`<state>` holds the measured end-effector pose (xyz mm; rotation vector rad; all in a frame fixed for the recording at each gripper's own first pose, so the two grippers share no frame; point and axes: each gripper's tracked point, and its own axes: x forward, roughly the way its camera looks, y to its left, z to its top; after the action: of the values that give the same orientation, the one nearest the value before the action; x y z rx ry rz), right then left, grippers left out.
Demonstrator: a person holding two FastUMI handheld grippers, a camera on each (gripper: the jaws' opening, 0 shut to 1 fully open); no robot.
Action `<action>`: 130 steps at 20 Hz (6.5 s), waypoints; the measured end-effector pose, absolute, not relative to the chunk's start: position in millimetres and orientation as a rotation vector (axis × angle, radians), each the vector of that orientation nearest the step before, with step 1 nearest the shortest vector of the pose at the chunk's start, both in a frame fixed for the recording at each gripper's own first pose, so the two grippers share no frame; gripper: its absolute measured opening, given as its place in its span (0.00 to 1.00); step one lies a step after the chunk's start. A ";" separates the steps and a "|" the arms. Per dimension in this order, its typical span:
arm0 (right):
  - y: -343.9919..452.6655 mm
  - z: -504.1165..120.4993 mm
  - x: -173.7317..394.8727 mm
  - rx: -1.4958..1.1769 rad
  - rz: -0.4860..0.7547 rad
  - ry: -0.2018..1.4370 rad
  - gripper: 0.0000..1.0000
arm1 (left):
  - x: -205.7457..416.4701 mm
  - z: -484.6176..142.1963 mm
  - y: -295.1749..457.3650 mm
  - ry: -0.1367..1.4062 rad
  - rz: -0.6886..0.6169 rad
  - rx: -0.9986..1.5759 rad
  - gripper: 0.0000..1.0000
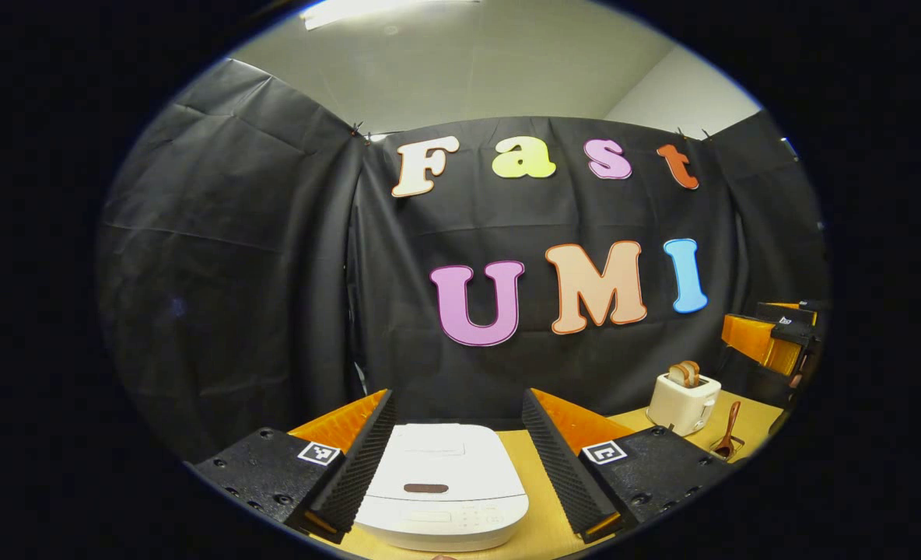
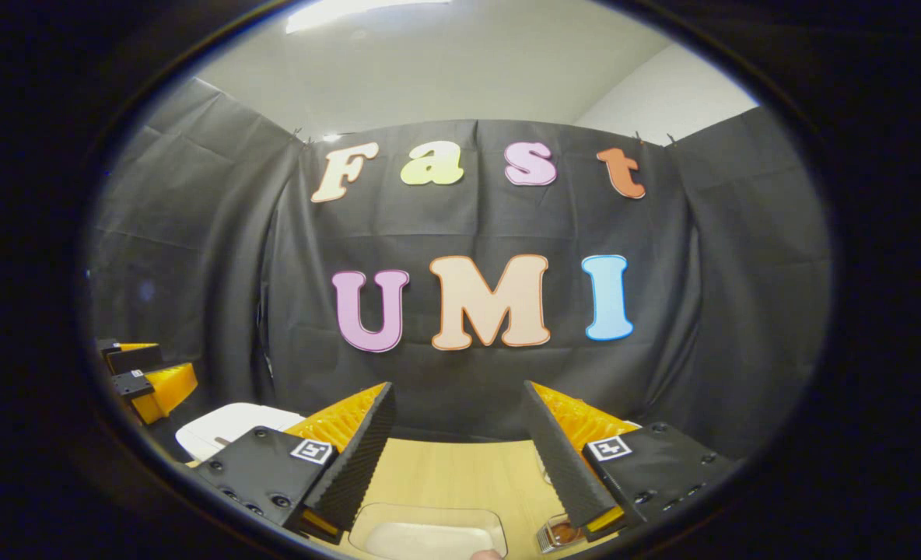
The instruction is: Close the left gripper, press the button to open the rice cooker; take a wooden spoon from the chopstick holder with the right hand, scoop a spoonful of rice and pour it into the rice cooker, then put the wooden spoon back into the chopstick holder.
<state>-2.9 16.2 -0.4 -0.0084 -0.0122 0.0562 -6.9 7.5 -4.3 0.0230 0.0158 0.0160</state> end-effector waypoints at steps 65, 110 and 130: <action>6.1 -5.0 -33.2 -0.065 0.001 0.010 1.00 | 24.5 -195.1 40.5 0.392 -0.074 -0.177 0.00; -106.5 -22.9 18.5 -0.005 -0.090 0.051 1.00 | 44.4 -35.5 -13.1 0.072 -0.155 -0.019 0.94; -199.4 -178.0 98.5 0.011 -0.132 0.402 1.00 | 3.2 -24.5 -37.5 0.103 -0.116 -0.019 0.94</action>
<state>98.5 -199.4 -178.0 0.0112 0.4016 -0.1318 3.2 -37.5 -24.5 -0.0187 0.1026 -0.1157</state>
